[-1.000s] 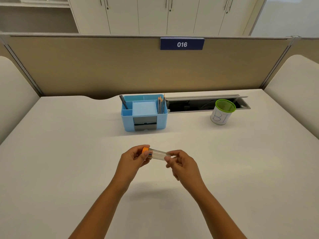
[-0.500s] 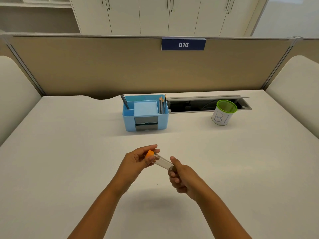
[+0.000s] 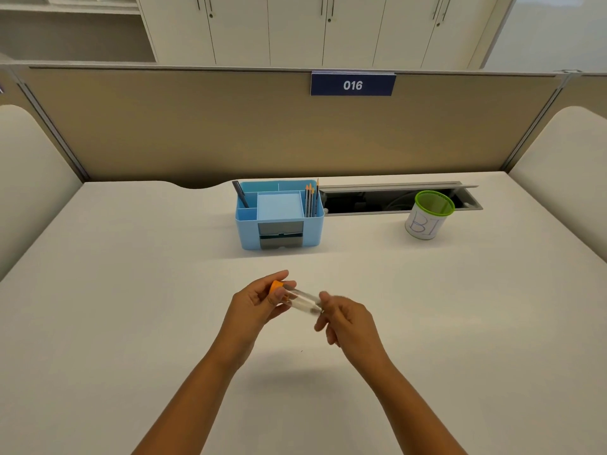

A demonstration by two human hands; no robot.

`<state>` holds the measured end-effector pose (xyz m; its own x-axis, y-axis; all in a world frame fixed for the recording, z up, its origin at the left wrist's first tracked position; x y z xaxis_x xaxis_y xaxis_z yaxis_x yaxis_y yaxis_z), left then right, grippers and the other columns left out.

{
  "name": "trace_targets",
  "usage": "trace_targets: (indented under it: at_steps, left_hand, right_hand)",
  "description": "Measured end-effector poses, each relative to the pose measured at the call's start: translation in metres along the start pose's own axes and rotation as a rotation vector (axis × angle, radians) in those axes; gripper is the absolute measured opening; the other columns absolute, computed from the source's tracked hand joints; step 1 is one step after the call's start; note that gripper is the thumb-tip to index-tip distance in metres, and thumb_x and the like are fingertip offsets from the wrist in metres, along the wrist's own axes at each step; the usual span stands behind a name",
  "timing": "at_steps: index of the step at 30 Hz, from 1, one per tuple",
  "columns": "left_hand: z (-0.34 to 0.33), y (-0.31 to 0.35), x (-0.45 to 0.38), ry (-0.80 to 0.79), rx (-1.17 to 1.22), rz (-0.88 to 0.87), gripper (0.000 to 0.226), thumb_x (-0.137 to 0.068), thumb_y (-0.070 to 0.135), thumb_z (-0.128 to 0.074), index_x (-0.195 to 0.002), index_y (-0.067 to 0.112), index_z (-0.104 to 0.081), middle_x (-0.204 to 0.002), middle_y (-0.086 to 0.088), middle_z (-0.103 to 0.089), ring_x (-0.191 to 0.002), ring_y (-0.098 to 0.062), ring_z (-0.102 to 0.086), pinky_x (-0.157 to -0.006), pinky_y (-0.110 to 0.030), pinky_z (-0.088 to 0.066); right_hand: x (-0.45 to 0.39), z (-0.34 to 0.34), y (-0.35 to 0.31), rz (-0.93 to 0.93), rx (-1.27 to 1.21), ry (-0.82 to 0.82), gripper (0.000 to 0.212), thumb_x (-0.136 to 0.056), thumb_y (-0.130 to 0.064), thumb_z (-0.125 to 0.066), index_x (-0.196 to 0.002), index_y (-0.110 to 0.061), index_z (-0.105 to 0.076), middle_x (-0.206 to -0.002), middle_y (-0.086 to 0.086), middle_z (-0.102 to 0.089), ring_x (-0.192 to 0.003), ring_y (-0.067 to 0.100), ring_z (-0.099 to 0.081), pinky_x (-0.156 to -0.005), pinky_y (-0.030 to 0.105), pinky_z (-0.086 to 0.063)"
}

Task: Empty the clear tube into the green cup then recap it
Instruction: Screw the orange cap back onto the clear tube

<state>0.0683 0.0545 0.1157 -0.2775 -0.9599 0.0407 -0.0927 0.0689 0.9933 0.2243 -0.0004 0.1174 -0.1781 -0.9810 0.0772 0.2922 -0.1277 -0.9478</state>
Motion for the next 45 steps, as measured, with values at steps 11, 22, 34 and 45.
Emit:
trace_targets:
  at_steps: [11,22,34,45]
  left_hand:
    - [-0.001,0.0,0.0,0.029,0.065,0.003,0.029,-0.074,0.031,-0.055,-0.101,0.028,-0.064,-0.094,0.005,-0.073,-0.092,-0.015,-0.067,-0.069,-0.017,-0.054]
    - [-0.001,-0.004,0.005,0.116,0.051,-0.028,0.027,-0.074,0.034,-0.056,-0.099,0.03,-0.063,-0.095,0.002,-0.071,-0.088,-0.015,-0.068,-0.067,-0.016,-0.054]
    - [-0.005,-0.007,0.005,0.143,-0.003,-0.053,0.024,-0.076,0.033,-0.051,-0.096,0.032,-0.063,-0.094,0.001,-0.07,-0.088,-0.017,-0.068,-0.07,-0.016,-0.054]
    - [-0.007,-0.009,0.005,0.076,-0.014,-0.043,0.026,-0.072,0.036,-0.058,-0.097,0.037,-0.063,-0.09,0.012,-0.073,-0.089,-0.011,-0.068,-0.067,-0.014,-0.053]
  right_hand:
    - [-0.003,-0.001,-0.003,0.015,-0.092,0.027,0.008,-0.087,-0.031,-0.06,-0.09,-0.024,-0.063,-0.059,-0.008,-0.063,-0.043,0.001,-0.047,-0.043,0.01,-0.037]
    - [-0.001,-0.008,-0.006,-0.04,0.075,-0.077,0.031,-0.087,-0.052,-0.045,-0.106,-0.029,-0.053,-0.078,-0.001,-0.064,-0.057,0.004,-0.051,-0.053,0.013,-0.04]
    - [0.0,-0.011,-0.007,0.131,0.181,0.054,0.026,-0.095,-0.037,-0.036,-0.082,-0.022,-0.052,-0.062,-0.012,-0.047,-0.057,0.005,-0.044,-0.056,0.006,-0.039]
    - [-0.003,-0.017,0.01,-0.505,-0.212,-0.153,0.061,-0.09,-0.061,-0.023,-0.062,-0.017,-0.054,-0.045,-0.005,-0.047,-0.037,0.007,-0.036,-0.037,0.016,-0.031]
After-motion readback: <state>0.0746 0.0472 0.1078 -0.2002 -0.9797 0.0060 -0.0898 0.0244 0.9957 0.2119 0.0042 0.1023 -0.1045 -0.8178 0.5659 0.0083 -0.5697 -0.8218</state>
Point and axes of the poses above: each hand's wrist, its own x-axis away from the middle knuckle, its own z-axis out of the back of the hand, y = z × x, the point moved 4 cm from there along -x, towards the middle knuckle
